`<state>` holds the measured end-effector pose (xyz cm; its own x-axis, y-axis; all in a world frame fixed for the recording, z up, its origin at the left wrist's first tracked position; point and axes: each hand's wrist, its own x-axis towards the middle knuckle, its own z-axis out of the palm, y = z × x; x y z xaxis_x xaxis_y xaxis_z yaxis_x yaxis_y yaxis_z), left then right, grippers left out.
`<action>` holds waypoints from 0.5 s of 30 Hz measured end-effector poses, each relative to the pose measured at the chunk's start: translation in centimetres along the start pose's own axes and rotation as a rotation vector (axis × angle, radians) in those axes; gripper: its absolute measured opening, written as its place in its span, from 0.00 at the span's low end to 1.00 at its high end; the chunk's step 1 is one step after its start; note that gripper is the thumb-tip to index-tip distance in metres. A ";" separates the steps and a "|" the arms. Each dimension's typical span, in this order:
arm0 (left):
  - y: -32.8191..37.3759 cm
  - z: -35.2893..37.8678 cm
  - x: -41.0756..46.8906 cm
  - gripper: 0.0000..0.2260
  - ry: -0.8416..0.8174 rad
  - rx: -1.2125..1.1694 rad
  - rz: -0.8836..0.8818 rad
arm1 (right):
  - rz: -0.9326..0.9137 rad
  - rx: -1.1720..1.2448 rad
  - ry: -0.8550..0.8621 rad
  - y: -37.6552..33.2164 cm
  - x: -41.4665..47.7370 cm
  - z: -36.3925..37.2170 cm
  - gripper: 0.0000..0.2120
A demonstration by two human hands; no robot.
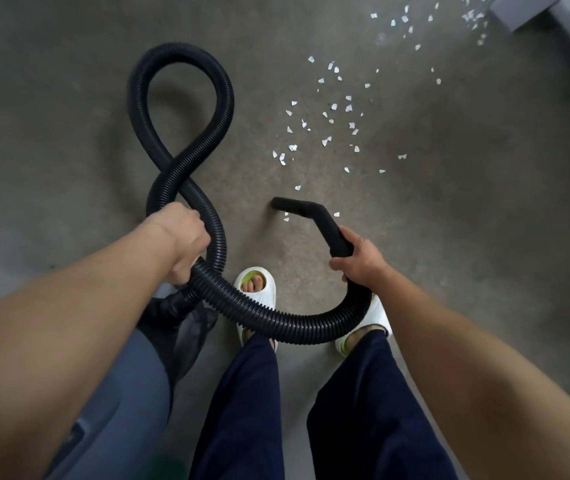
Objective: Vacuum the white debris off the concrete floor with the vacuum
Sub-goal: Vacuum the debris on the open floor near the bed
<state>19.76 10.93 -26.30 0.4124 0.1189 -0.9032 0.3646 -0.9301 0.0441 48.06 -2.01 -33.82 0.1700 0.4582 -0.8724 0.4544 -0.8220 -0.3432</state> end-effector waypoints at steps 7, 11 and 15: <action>3.0 -1.8 2.2 0.12 0.041 0.031 0.059 | 0.051 0.008 -0.049 4.0 -2.2 -1.8 0.36; 3.8 -2.5 2.4 0.09 0.060 0.035 0.075 | 0.081 0.095 0.065 5.6 -2.4 -3.2 0.33; 4.6 -4.5 2.7 0.06 0.078 0.005 0.091 | 0.116 0.194 0.176 7.4 -3.0 -5.1 0.29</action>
<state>26.27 8.54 -26.59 0.5074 0.0606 -0.8595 0.3188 -0.9400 0.1219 55.35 -7.76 -31.99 0.3679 0.3949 -0.8418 0.2503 -0.9140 -0.3193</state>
